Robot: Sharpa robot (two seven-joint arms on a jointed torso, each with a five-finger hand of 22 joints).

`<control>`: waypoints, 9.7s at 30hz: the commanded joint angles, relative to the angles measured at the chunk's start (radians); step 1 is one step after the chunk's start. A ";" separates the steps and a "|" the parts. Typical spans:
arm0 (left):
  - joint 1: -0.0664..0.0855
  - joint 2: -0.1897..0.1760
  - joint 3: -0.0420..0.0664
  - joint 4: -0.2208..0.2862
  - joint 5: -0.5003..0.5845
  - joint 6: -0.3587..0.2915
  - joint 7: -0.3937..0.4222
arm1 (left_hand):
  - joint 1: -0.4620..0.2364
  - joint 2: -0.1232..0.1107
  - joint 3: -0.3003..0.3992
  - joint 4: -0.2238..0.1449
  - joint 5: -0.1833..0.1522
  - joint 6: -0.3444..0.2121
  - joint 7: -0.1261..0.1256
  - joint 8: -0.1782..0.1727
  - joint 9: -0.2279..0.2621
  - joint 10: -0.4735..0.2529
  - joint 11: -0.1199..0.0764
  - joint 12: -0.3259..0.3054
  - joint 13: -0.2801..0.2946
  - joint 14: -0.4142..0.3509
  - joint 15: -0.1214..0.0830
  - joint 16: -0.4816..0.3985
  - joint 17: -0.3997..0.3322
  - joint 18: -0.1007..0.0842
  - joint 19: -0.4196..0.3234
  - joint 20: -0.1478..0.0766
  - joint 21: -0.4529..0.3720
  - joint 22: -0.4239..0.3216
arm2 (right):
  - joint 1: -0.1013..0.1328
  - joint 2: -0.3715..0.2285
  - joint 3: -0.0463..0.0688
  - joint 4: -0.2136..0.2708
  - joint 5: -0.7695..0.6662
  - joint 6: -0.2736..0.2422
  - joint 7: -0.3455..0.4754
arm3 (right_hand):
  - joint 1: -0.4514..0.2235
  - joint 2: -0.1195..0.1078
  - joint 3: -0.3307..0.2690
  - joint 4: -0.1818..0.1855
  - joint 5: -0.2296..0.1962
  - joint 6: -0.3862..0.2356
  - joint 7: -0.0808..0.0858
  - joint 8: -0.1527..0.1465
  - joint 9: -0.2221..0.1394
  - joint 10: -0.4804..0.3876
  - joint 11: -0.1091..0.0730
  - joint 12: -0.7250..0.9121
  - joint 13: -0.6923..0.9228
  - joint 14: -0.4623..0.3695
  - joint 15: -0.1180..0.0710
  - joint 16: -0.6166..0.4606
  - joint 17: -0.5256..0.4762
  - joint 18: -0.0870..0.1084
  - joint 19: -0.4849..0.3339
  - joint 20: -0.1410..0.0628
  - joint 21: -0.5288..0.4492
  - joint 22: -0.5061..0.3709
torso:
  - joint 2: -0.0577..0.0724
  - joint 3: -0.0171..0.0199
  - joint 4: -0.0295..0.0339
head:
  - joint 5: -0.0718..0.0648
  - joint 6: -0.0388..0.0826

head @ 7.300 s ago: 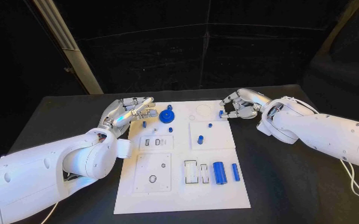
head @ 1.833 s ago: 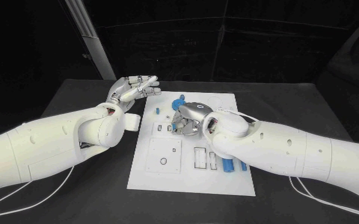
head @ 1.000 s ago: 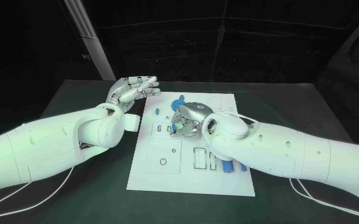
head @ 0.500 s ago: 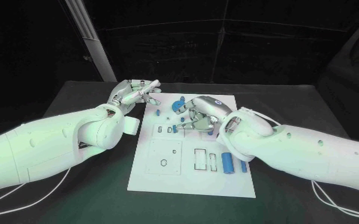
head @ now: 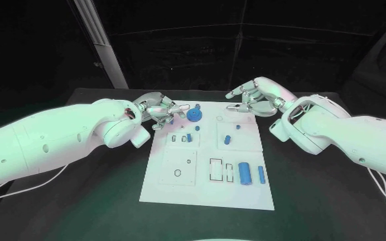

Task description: Assemble the parts on the task board

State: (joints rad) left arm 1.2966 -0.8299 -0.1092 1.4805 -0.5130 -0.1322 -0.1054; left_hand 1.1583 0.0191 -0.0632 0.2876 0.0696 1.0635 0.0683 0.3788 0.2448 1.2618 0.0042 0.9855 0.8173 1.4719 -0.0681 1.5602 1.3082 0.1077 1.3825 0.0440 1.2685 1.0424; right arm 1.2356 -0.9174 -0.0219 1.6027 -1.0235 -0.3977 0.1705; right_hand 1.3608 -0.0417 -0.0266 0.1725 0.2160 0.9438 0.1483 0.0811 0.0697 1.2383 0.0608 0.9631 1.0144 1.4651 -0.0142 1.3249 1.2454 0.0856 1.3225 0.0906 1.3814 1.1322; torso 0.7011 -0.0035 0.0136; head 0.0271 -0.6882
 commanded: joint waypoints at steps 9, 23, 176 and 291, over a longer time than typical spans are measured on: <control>0.041 0.094 -0.003 -0.042 -0.402 0.154 -0.376 | -0.062 0.028 -0.109 0.003 -0.017 -0.041 -0.022 0.156 0.128 0.038 -0.027 0.146 0.157 0.099 -0.015 0.011 0.263 -0.031 0.030 -0.015 0.092 0.136 | 0.009 -0.029 0.000 -0.011 0.058 0.072 -0.004 | -0.016 -0.001 -0.035 0.009 0.048 0.011 -0.001 0.011 0.001 0.007 -0.002 0.010 0.000 0.037 -0.004 -0.004 -0.006 0.005 0.006 0.000 -0.002 -0.006 | -0.007 0.0042 -0.0010 | 0.002 -0.004; 0.073 0.189 -0.052 -0.116 -0.431 0.233 -0.431 | -0.048 0.035 -0.131 0.001 -0.017 -0.057 -0.026 0.189 0.162 0.055 -0.031 0.179 0.195 0.099 -0.017 0.011 0.263 -0.037 0.044 -0.017 0.116 0.178 | 0.010 -0.015 0.000 -0.029 0.041 0.078 -0.012 | -0.008 0.002 -0.055 0.011 0.099 0.007 -0.001 0.012 0.000 -0.003 -0.003 0.002 -0.013 0.036 -0.005 -0.011 -0.010 0.007 0.002 -0.001 -0.009 -0.017 | -0.005 0.0045 0.0008 | 0.012 -0.011; 0.045 0.200 -0.098 -0.068 -0.539 0.218 -0.500 | -0.026 -0.138 0.866 -0.250 0.067 -0.128 -0.032 0.291 0.298 0.079 -0.040 0.177 0.216 0.099 -0.022 0.011 0.263 -0.044 0.052 -0.022 0.136 0.240 | 0.009 0.025 -0.001 -0.077 0.037 0.157 -0.037 | 0.005 0.020 -0.073 0.020 0.167 0.008 -0.002 0.018 0.000 -0.012 -0.004 -0.005 -0.030 0.035 -0.006 -0.024 -0.019 0.009 -0.004 -0.002 -0.020 -0.032 | -0.003 0.0042 0.0025 | 0.033 -0.054; 0.121 0.360 -0.028 -0.516 -0.540 0.477 -0.420 | -0.108 -0.067 0.103 0.002 0.048 -0.156 0.005 0.166 0.194 0.028 -0.004 0.123 0.147 0.099 0.006 0.011 0.263 -0.034 0.034 0.005 0.087 0.215 | 0.009 0.057 -0.001 -0.114 0.037 0.172 -0.036 | -0.002 0.024 -0.080 0.029 0.168 0.005 -0.001 0.019 -0.001 -0.022 -0.003 -0.021 -0.047 0.031 -0.005 -0.039 -0.035 0.013 -0.013 -0.002 -0.030 -0.052 | -0.003 0.0039 0.0023 | 0.038 -0.050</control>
State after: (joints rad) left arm 1.4182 -0.4728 -0.1369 0.9715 -1.0347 0.3182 -0.5508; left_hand 1.0597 -0.0493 0.0461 0.2896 0.1235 0.9020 0.0731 0.5390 0.4404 1.2881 0.0001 1.1028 0.9626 1.4651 -0.0640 1.5677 1.3074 0.0770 1.4126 0.0444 1.3502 1.2553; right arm 1.2428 -0.8609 -0.0230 1.4878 -0.9855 -0.2318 0.1266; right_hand 1.3608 -0.0258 -0.1014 0.2025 0.3791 0.9500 0.1475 0.0968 0.0688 1.2236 0.0608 0.9488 0.9689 1.4651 -0.0143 1.2916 1.2119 0.0852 1.3150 0.0909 1.3545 1.0814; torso 0.6985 0.0002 0.0159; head 0.0639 -0.7367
